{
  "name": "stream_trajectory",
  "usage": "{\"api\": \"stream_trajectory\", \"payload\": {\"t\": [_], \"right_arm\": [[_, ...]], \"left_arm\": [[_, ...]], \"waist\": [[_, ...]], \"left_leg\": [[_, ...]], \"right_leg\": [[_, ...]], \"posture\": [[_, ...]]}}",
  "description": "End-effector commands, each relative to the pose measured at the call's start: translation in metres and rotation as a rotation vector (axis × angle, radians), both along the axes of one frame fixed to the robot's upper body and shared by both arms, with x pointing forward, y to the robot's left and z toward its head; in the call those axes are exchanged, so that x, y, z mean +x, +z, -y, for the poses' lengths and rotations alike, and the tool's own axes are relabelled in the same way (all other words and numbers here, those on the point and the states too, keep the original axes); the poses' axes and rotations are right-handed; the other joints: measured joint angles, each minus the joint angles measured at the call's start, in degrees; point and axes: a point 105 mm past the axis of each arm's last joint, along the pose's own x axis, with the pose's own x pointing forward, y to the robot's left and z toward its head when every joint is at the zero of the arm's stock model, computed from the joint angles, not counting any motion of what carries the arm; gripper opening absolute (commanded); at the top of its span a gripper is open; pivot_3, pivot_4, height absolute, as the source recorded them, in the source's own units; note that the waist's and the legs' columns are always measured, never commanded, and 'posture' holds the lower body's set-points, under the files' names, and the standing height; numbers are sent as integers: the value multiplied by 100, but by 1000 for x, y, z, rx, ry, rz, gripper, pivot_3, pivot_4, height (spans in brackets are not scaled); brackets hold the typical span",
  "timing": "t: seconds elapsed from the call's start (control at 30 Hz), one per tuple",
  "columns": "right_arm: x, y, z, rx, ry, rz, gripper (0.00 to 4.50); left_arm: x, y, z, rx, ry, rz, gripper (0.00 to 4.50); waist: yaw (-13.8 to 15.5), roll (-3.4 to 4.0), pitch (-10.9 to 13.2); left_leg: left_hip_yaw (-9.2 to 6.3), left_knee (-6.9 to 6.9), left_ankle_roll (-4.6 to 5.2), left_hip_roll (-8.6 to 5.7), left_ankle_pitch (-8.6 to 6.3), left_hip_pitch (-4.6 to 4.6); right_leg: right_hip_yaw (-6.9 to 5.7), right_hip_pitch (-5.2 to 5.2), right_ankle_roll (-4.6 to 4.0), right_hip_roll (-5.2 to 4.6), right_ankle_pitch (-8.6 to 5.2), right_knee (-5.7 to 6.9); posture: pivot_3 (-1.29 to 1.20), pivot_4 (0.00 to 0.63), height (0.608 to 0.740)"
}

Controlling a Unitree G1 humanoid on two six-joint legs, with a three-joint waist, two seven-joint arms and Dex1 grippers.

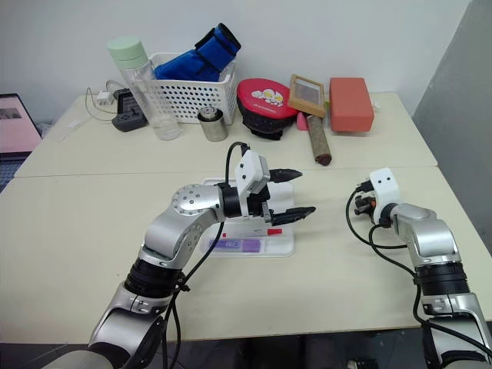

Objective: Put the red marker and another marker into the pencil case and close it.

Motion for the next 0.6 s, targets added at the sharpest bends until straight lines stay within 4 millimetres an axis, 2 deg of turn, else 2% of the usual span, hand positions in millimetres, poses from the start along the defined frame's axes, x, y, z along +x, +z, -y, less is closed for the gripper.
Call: {"api": "stream_trajectory", "payload": {"t": [0.03, 0.13, 0.2, 0.3, 0.4, 0.47, 0.6], "right_arm": [[-1, 24, -1, -6, 37, 70, 344], [-12, 56, -36, 37, 290, 186, 341], [-25, 65, -54, 59, 426, 207, 341], [-68, 75, -99, 65, 776, 204, 341], [-88, 71, -140, 36, 991, 180, 341], [-100, 64, -155, 12, 1090, 145, 341], [-91, 50, -169, -39, 1114, 130, 341]], "left_arm": [[0, 14, -4, -17, -5, 54, 4500], [0, 12, -18, 9, 13, 54, 4500], [-2, 9, -28, 34, 13, 52, 4500], [-13, -2, -63, 132, -5, 23, 4500], [-34, -14, -101, 239, -36, -40, 4500], [-40, -17, -115, 275, -31, -63, 4500], [-48, -14, -134, 298, -10, -83, 4500]], "waist": [[-7, 0, 0], [-21, 0, 0], [-36, 1, 0], [-28, 1, 0], [-121, 2, 1], [-102, 2, 1], [1, 1, 2]], "left_leg": [[1, 0, 0, 0, 0, 0], [1, -2, 0, 1, 0, 1], [2, -3, 1, 1, 0, 2], [-9, -5, 1, 8, -1, 1], [-15, -8, 1, 22, -1, 8], [-31, -8, 1, 27, -1, 12], [-53, -3, 1, 17, -1, 9]], "right_leg": [[0, 0, 0, 0, 0, 0], [1, -1, 0, 1, 0, 0], [2, -3, 0, 6, 0, 0], [-5, -2, 0, 11, 0, -5], [5, -1, -1, 24, -1, -6], [3, 0, -7, 25, 3, -5], [-10, 7, -7, 20, 4, -9]], "posture": [[0, 150, 740], [0, 150, 740], [0, 150, 740], [0, 150, 740], [0, 150, 740], [0, 150, 740], [0, 150, 740]]}}
